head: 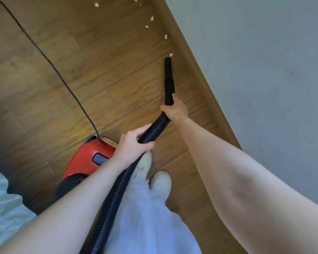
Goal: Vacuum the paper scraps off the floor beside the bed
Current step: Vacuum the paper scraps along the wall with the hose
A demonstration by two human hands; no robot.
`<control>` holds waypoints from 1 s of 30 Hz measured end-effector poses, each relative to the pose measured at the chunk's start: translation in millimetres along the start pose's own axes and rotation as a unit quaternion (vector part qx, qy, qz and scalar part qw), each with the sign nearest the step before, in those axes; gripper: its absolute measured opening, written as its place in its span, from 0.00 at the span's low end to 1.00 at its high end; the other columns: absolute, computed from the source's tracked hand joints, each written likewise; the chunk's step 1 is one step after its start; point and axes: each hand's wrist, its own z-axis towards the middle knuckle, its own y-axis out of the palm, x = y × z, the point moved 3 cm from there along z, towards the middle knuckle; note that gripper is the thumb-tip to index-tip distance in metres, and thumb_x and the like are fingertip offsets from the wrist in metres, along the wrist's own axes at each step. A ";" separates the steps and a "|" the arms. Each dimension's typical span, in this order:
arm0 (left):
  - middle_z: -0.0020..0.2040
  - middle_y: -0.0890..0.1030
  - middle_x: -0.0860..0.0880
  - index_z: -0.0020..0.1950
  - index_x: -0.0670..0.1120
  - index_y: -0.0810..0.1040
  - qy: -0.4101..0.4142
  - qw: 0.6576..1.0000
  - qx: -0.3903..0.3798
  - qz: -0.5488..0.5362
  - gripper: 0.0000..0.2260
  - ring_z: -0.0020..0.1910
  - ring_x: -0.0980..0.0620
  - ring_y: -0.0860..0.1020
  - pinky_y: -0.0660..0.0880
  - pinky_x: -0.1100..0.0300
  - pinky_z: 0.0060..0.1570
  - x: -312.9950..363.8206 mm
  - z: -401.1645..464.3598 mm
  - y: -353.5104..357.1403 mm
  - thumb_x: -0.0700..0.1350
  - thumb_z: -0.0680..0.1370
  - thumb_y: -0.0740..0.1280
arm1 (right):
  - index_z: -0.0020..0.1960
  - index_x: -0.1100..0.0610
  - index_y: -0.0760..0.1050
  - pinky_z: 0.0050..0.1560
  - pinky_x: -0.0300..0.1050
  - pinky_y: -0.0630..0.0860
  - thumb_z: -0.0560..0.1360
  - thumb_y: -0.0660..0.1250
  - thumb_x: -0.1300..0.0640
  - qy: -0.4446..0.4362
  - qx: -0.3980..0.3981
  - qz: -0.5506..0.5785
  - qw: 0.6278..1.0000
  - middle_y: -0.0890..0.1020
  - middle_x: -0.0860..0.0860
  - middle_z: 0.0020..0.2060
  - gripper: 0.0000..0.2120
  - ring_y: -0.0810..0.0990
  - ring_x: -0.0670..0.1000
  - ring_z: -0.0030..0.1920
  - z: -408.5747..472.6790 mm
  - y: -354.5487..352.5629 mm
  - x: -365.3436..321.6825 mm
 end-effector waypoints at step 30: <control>0.44 0.84 0.55 0.65 0.62 0.74 -0.043 0.996 -0.040 0.070 0.25 0.27 0.59 0.75 0.72 0.69 0.30 19.0 87.4 -183.3 0.43 0.72 0.72 | 0.78 0.45 0.48 0.54 0.49 0.77 0.76 0.63 0.51 0.084 0.101 0.039 0.991 0.73 0.56 0.64 0.36 0.77 0.56 0.58 33.1 82.9 -156.9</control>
